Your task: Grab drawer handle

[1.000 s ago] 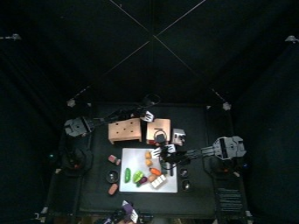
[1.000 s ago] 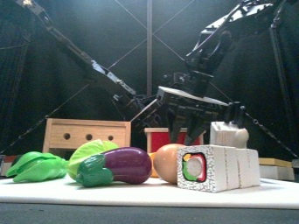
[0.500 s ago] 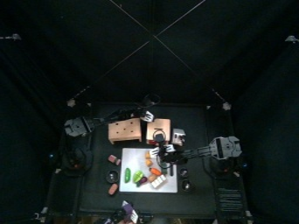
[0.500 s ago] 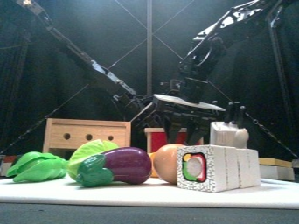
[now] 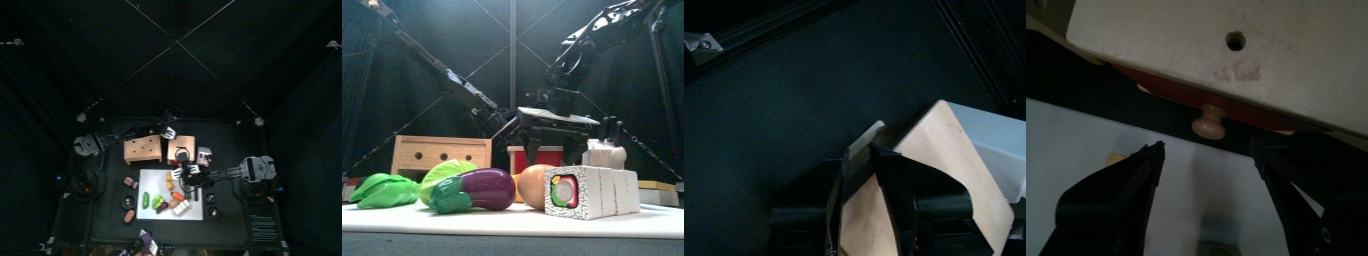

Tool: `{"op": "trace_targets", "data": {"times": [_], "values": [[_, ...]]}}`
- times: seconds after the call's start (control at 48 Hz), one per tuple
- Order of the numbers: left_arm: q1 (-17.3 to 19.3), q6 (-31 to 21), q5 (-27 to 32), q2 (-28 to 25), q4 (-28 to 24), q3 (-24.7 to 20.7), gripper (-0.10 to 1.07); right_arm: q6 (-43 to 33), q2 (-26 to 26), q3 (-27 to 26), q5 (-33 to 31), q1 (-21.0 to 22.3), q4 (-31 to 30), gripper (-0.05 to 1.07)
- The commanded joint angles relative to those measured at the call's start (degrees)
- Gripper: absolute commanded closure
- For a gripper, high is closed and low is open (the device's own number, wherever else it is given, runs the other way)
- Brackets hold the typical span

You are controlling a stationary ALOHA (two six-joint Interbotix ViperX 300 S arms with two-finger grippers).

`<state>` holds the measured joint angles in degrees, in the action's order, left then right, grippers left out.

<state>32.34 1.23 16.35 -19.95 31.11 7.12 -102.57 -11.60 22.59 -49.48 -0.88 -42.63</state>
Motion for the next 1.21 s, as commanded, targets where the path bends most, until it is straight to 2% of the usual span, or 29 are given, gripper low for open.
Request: {"op": "trace_targets", "data": {"times": [0.0,0.146,0.417,1.188], "values": [[-0.1,0.2,0.1,0.7,-0.2,-1.4,0.30,-0.1,1.1,-1.8,-1.1,0.3,-0.4,0.02],[-0.1,0.2,0.1,0.7,-0.2,-1.4,0.30,-0.2,0.4,-3.1,-2.8,0.8,-0.5,0.05],[0.0,0.2,0.2,0.6,-0.2,-1.3,0.30,-0.1,-1.6,-4.2,-3.2,2.1,1.2,0.19],[-0.1,0.2,0.6,0.6,-0.1,-1.2,0.30,-0.2,-3.3,-5.6,-3.2,2.9,1.8,0.24]]}}
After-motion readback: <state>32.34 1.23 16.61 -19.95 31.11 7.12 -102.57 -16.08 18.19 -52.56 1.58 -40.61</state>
